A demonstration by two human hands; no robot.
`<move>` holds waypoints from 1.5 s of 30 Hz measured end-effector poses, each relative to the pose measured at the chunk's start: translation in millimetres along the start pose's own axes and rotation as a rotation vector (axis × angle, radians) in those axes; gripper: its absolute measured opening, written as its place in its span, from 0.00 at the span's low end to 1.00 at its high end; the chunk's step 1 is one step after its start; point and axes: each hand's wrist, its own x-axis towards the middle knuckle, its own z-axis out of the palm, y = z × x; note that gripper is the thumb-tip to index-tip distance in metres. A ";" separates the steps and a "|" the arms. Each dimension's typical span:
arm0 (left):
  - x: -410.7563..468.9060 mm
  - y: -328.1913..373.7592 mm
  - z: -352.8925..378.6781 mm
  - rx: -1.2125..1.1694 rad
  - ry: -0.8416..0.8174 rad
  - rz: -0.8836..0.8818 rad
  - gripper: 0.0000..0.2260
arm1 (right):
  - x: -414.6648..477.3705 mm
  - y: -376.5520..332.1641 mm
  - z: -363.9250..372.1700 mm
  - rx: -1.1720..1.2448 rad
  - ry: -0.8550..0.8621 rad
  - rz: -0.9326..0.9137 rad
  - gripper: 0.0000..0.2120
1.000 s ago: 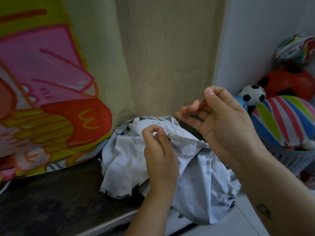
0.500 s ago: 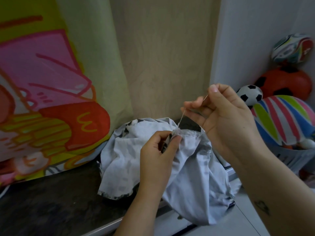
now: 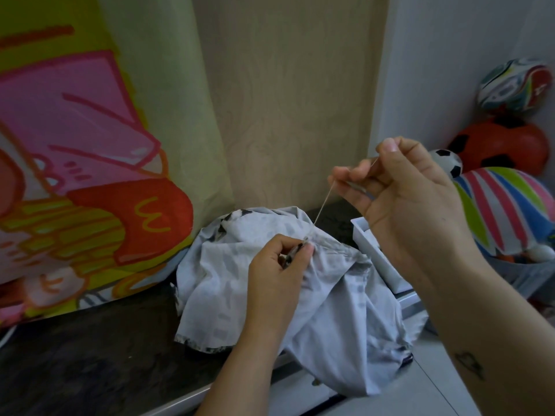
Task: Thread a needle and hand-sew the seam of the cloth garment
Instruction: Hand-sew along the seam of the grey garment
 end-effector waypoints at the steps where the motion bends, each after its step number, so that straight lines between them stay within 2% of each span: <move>1: 0.0 -0.4 -0.3 0.012 -0.012 0.001 0.10 | 0.0 -1.1 -0.2 0.000 0.003 -0.007 0.08; 8: -3.4 3.5 0.9 0.045 -0.068 0.000 0.07 | -1.4 -2.2 -0.6 -0.016 0.000 -0.027 0.08; 16: -8.0 12.7 0.2 -0.078 -0.059 0.022 0.06 | -1.4 3.0 -1.0 -0.018 0.007 0.025 0.07; 29: -3.2 15.8 -8.3 -0.257 -0.189 -0.142 0.05 | 2.7 6.6 -6.4 -0.012 0.041 0.047 0.07; 34: -5.9 15.3 -6.0 -0.092 -0.297 -0.169 0.05 | 1.7 9.8 -5.1 -0.097 -0.014 0.049 0.08; 41: -11.0 13.6 5.8 0.157 -0.395 -0.076 0.09 | -6.4 21.0 6.1 -0.279 -0.183 0.080 0.07; 45: -9.5 9.7 4.8 0.219 -0.378 -0.060 0.07 | -5.2 22.3 2.5 -0.269 -0.158 0.093 0.07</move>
